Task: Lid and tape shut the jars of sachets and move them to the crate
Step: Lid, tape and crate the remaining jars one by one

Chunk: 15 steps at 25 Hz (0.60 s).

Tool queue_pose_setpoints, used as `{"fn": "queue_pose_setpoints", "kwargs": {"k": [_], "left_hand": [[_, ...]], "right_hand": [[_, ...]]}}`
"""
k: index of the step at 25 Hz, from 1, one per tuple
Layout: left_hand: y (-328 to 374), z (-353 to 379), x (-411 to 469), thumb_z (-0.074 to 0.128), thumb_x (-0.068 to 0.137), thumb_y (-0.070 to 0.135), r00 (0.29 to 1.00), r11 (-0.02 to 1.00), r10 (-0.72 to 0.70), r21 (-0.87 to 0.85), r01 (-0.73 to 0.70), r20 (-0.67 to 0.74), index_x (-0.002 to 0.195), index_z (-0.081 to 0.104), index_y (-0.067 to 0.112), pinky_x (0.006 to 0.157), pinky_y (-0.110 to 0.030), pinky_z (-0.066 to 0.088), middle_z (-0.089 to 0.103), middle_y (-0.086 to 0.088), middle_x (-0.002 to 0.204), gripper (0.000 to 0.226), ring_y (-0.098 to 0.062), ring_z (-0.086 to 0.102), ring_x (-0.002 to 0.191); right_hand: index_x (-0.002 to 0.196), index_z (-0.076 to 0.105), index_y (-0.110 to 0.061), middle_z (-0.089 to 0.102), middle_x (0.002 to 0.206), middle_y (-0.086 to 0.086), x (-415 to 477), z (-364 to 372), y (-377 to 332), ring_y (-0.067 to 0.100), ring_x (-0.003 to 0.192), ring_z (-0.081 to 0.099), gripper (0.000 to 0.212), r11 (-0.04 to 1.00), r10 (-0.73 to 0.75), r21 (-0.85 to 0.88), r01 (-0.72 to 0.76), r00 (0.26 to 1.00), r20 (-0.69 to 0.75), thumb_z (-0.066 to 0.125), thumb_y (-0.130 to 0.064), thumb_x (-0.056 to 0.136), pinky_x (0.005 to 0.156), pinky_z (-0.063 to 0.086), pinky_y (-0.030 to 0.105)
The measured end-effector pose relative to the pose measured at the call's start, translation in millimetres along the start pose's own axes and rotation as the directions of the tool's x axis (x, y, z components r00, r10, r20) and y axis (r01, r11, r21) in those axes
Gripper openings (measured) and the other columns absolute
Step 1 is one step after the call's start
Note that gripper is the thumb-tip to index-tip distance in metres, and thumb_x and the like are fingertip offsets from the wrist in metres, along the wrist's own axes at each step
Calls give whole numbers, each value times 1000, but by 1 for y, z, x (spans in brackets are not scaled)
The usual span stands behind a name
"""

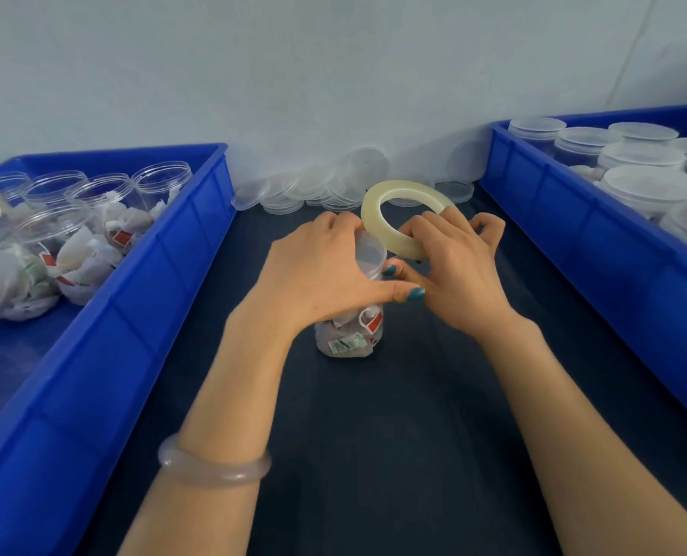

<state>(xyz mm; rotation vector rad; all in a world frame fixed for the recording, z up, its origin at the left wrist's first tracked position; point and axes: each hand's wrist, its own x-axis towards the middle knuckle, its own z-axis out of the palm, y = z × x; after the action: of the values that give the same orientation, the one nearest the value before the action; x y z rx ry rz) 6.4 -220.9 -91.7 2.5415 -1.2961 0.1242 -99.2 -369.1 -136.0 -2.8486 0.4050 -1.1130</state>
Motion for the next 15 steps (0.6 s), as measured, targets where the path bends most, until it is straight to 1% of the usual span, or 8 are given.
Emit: {"fn": "queue_pose_setpoints", "kwargs": {"k": [2,4,7,9,11,13,15], "left_hand": [[4,6,0,57,65,86,998,999,-9,-38,7,-61,132,47,28,80,-32,37,53,10,133,88,-15,52,120],[2,8,-1,59,73,76,994,997,-2,-79,-7,-113,129,50,29,80,-30,36,55,12,130,74,-14,53,117],[-1,9,-4,63,77,62,982,993,3,-113,-25,-190,123,55,29,78,-28,34,59,13,122,57,-13,55,110],[-1,9,-5,64,77,57,979,992,10,-125,-36,-202,122,56,29,78,-28,34,61,12,121,54,-14,56,109],[-3,6,-3,63,77,56,983,992,11,-124,-34,-181,123,57,28,78,-28,34,61,11,123,54,-15,55,109],[-1,4,2,63,78,56,988,994,2,-106,-19,-155,124,57,27,78,-29,35,61,10,125,55,-16,55,110],[1,0,2,63,78,56,990,995,11,-97,-25,-141,122,57,28,79,-30,37,60,12,122,53,-15,56,110]], "right_hand": [[100,61,-21,52,86,-12,1,-3,3,15,93,44,46,999,-33,29,32,999,34,30,-55,93,79,12,33],[101,63,-20,54,86,-11,1,-5,6,16,93,44,37,998,-26,54,24,999,36,33,-43,98,79,11,33],[97,60,-19,55,86,-8,-1,2,-9,19,92,45,28,997,35,-60,-37,999,-36,37,-31,102,77,10,34],[94,57,-18,55,87,-7,1,9,-19,19,92,46,25,986,125,-102,-132,990,-68,37,-28,105,76,9,34],[89,52,-18,54,86,-7,4,15,-24,20,92,46,24,968,216,-107,-228,970,-110,37,-27,105,74,7,33],[84,45,-20,52,83,-7,7,22,-29,20,89,44,23,956,257,-111,-273,956,-140,36,-26,104,73,6,33],[83,45,-20,51,82,-6,11,31,-28,21,89,45,21,947,282,-116,-298,950,-133,37,-25,103,72,8,34]]}}
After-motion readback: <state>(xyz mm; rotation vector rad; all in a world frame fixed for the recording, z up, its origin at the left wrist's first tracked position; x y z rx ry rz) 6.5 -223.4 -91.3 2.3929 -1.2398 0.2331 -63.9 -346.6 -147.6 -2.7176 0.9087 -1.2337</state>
